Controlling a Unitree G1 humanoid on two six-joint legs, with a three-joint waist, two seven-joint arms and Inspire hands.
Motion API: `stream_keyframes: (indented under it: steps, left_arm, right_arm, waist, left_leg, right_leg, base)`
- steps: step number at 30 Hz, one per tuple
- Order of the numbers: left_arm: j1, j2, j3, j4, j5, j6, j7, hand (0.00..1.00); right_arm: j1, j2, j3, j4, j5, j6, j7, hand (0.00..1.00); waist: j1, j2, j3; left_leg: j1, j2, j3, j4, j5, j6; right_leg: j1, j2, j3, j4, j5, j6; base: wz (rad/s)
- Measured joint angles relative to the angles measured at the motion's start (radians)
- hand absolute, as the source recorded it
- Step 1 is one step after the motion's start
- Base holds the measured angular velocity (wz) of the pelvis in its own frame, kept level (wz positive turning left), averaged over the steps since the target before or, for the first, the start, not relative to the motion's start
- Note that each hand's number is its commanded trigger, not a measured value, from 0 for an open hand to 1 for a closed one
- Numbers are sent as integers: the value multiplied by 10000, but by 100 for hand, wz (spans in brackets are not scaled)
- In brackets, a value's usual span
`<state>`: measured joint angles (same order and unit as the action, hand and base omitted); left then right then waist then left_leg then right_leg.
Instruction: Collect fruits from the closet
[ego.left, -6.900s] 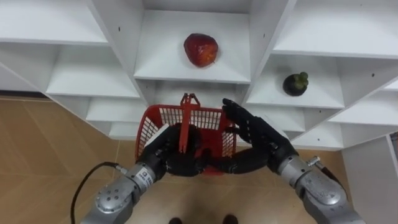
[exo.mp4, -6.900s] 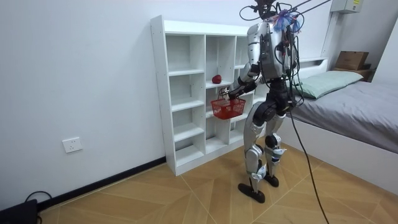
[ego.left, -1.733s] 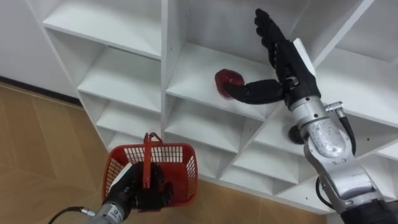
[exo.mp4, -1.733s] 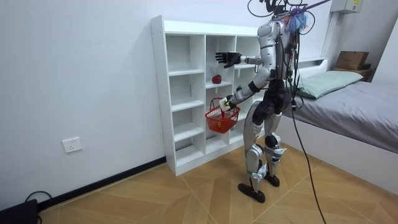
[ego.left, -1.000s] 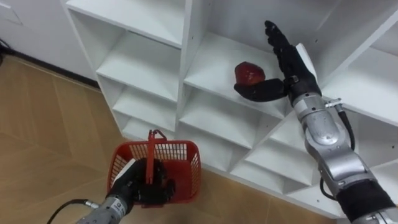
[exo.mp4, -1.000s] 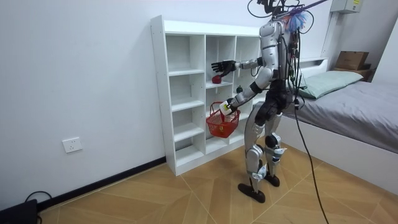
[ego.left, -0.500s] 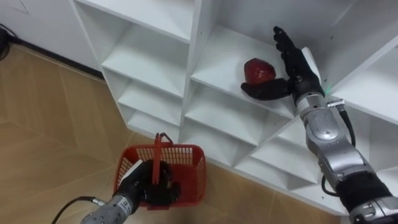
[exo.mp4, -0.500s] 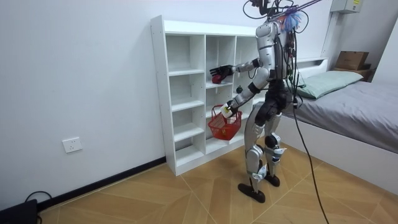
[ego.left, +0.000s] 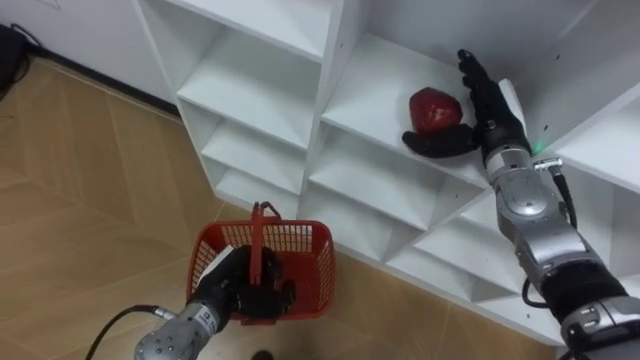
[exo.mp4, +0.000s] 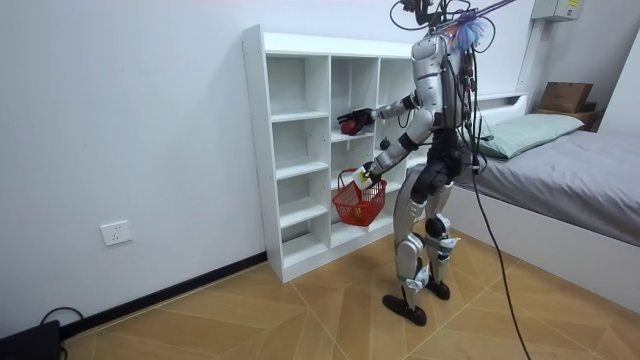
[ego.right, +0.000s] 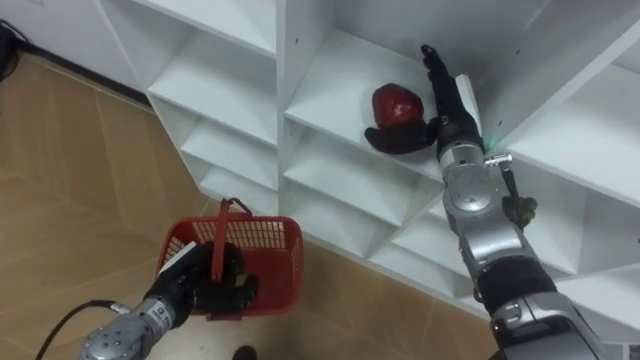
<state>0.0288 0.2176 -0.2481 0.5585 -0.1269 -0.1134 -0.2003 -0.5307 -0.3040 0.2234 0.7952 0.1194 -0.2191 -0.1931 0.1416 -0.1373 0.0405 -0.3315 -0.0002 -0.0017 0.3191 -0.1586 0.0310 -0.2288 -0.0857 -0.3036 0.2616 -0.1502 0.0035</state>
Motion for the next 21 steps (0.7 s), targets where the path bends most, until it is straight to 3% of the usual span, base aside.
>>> stream_keyframes:
  steps: [10, 15, 16, 18, 21]
  left_arm:
    - [-86, 2, -58, 82, 26, 1, 6, 100]
    - [-242, 0, -105, 232, 112, 15, 2, 100]
    - [-273, -1, -111, 244, 112, 15, 1, 100]
    - [-312, -6, -113, 261, 112, 15, 0, 100]
    - [-362, -40, -146, 288, 111, 31, 1, 100]
  right_arm:
    - [-123, -1, -103, 186, -66, -120, 67, 0]
    - [-361, 0, -103, 579, -65, -206, 250, 32]
    - [-418, -1, -110, 634, -64, -198, 239, 59]
    - [-470, 0, -125, 671, -65, -211, 156, 100]
    - [-518, 12, -190, 740, -61, -326, 84, 100]
  waist:
    - [-6, 63, 66]
    - [-6, 78, 77]
    - [-4, 78, 77]
    - [-12, 85, 82]
    - [-5, 101, 93]
  left_leg:
    - [-27, -6, 4, -98, 21, 4]
    - [-23, -5, 18, -106, 28, 2]
    - [-21, -6, 25, -106, 30, 2]
    - [-14, -6, 35, -108, 33, 1]
    - [11, -7, 38, -109, 33, 1]
  right_leg:
    - [-32, 1, 0, -30, 10, 15]
    - [-31, 1, 1, -33, 10, 15]
    - [-29, 1, 1, -33, 10, 15]
    - [-22, 2, 8, -33, 10, 15]
    - [0, 1, 13, -27, 10, 15]
  base:
    - [1]
    - [0]
    - [0]
    - [0]
    - [0]
